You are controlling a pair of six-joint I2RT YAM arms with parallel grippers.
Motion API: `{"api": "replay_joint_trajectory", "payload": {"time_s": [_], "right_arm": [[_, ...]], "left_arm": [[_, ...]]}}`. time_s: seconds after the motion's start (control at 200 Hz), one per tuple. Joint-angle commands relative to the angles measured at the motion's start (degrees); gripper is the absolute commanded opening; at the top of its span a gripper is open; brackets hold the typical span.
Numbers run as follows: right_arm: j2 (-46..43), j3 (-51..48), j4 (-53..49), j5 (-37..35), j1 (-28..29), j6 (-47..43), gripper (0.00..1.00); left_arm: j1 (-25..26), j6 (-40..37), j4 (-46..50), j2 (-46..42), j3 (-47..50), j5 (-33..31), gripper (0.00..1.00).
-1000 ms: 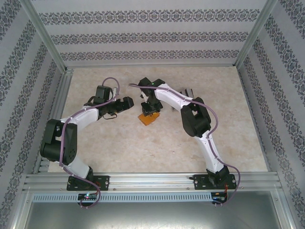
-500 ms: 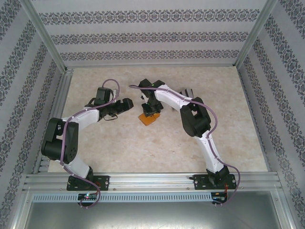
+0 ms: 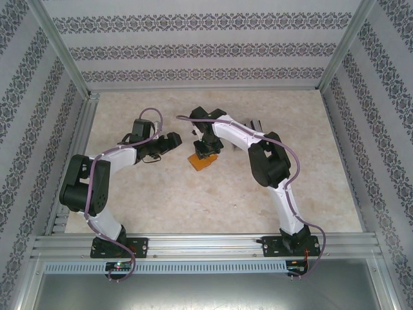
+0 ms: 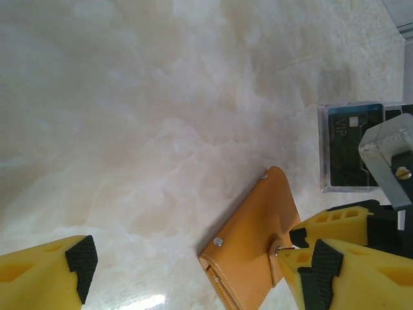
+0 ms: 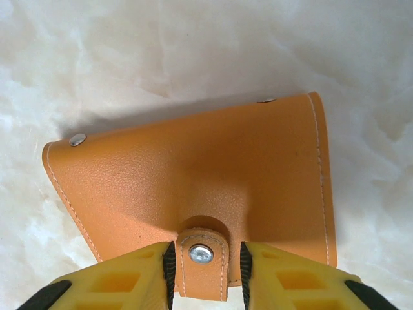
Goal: Put the credit cards into the card holder
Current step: Pick up the card holder from the center of the table.
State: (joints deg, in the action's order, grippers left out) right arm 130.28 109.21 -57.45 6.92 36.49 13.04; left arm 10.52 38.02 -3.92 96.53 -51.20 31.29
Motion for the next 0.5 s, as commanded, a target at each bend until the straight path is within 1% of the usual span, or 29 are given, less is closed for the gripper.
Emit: {"api": "replay_joint_trajectory", "payload": {"time_s": [0.0,0.125,0.225,0.285,0.355,0.495], "right_arm": [[-0.72,-0.69,-1.41,0.94,-0.1,-1.28,0.35],[0.15,-1.67,-1.06,0.95,0.34,-1.42,0.35],[0.65,-2.31,-1.15,-1.82,0.41,-1.59,0.34],[0.72,-2.85,-0.82,-1.78,0.18,-1.74,0.33],[0.27,-3.83,0.31,-0.8,0.13,-1.81,0.27],[-1.7,-5.75,3.45,1.08,-0.33,-1.85,0.19]], "left_arm": [[0.81,0.78,-1.78,-1.08,0.9,-0.41,0.89],[1.05,0.7,-1.83,-0.77,0.59,0.26,0.88],[1.57,-0.64,-1.16,-0.09,-0.18,1.39,0.88],[1.93,-1.51,-0.19,0.39,-0.89,2.22,0.88],[2.29,-1.65,-0.12,0.5,-0.92,2.88,0.88],[2.49,-0.87,-0.15,0.5,-0.71,2.64,0.88]]}}
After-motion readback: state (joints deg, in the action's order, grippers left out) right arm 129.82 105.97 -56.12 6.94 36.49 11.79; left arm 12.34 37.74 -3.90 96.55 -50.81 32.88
